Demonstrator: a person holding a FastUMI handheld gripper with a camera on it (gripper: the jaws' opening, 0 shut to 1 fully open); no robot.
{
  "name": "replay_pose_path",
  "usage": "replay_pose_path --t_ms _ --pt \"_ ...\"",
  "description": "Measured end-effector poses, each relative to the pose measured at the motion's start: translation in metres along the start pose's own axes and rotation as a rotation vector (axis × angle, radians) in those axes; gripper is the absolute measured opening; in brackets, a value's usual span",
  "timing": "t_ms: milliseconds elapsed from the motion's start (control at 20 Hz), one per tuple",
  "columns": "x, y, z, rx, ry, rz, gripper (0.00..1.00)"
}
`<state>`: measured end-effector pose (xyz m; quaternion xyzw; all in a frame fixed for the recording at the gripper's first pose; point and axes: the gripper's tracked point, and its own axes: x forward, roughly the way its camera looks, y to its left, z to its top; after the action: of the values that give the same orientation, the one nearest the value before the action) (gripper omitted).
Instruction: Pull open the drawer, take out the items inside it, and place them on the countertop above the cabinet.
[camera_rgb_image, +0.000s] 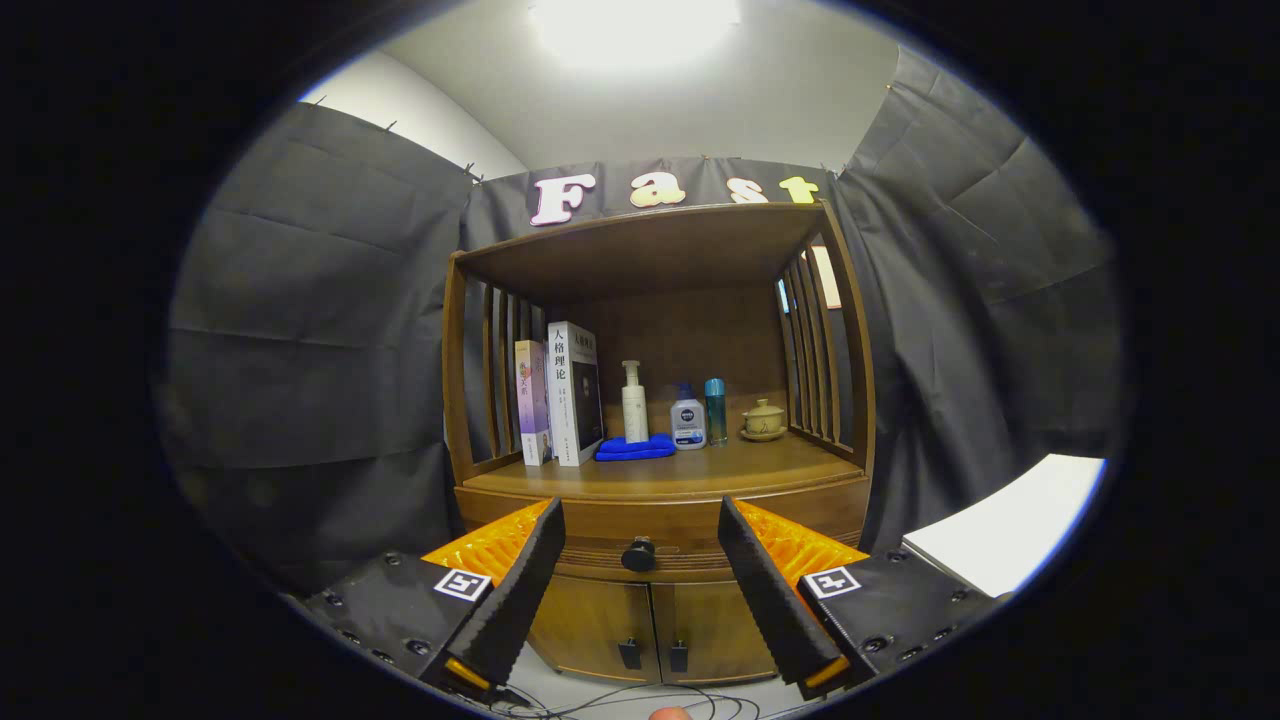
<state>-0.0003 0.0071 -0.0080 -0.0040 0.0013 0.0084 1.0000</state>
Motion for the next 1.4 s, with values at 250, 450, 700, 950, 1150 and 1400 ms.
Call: replay_pose_path --t_ms 250,450,700,950,1150,1400 --pt "-0.001 -0.004 -0.001 0.004 -0.001 -0.006 0.98" --pt "0.002 -0.003 -0.006 0.001 0.001 -0.005 0.98" --pt "0.008 0.0 -0.015 -0.006 0.007 -0.001 0.98" --pt "0.029 -0.003 -0.028 0.007 0.01 -0.021 0.98" --pt "0.062 -0.008 -0.05 0.026 0.048 -0.031 0.98" --pt "0.101 -0.01 -0.093 0.014 0.149 -0.024 0.98"
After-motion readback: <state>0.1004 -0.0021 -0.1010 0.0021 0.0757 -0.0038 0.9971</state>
